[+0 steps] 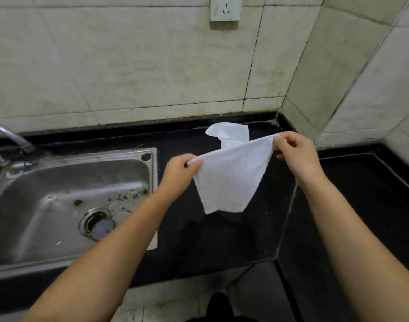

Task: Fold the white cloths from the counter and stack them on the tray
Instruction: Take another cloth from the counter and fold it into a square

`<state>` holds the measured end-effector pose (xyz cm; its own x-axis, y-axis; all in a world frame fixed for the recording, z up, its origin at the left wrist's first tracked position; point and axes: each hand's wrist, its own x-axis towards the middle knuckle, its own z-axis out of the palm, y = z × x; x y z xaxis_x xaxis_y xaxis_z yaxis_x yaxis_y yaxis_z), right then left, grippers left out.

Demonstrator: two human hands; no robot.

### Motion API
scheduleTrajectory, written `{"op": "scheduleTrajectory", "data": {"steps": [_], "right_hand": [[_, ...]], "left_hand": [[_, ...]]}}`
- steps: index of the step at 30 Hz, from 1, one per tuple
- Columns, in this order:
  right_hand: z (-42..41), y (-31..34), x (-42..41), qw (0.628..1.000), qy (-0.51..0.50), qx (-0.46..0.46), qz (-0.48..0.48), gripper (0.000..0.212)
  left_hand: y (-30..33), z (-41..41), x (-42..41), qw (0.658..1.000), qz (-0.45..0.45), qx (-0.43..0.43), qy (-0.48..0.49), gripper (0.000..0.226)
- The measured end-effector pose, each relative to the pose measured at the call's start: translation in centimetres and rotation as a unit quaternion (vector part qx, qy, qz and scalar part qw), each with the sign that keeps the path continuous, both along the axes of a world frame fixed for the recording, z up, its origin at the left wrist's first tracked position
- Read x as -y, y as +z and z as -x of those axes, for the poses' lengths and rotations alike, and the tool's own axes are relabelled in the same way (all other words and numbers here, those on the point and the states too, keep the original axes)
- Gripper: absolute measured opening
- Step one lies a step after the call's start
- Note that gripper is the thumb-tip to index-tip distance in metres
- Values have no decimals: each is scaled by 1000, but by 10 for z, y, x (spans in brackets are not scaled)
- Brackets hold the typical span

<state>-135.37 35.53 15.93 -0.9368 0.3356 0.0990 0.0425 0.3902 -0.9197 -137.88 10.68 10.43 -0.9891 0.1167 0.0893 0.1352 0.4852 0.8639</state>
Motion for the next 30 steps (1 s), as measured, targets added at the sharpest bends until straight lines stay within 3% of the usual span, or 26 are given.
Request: {"op": "scheduleTrajectory", "data": {"steps": [4,7,10,13,19,22,25,30], "right_hand": [[8,6,-4,998,-13,-50,-31,18],[-2,-10,-11,997,1,-62,-54,16],[-26,-46,-18,993,102,28,-62,13],[-54,-88,-22,962,186,152,-130,14],[-87,-141,-29,910,248,312,-116,12],[-73,-144,-28,904,246,332,-106,11],[-42,-140,-23,922,213,298,-127,10],[16,-151,-6,940,134,271,-159,11]], "left_hand": [[34,8,-2,997,-42,-64,27,14],[24,-1,5,998,-44,-38,-23,13],[-13,-20,14,992,-1,71,-105,13],[-58,-43,22,971,74,171,-153,16],[-102,-70,38,928,141,289,-189,23],[-105,-62,41,936,140,283,-155,22],[-102,-41,40,952,128,262,-94,20],[-106,5,30,951,237,195,-24,12]]}}
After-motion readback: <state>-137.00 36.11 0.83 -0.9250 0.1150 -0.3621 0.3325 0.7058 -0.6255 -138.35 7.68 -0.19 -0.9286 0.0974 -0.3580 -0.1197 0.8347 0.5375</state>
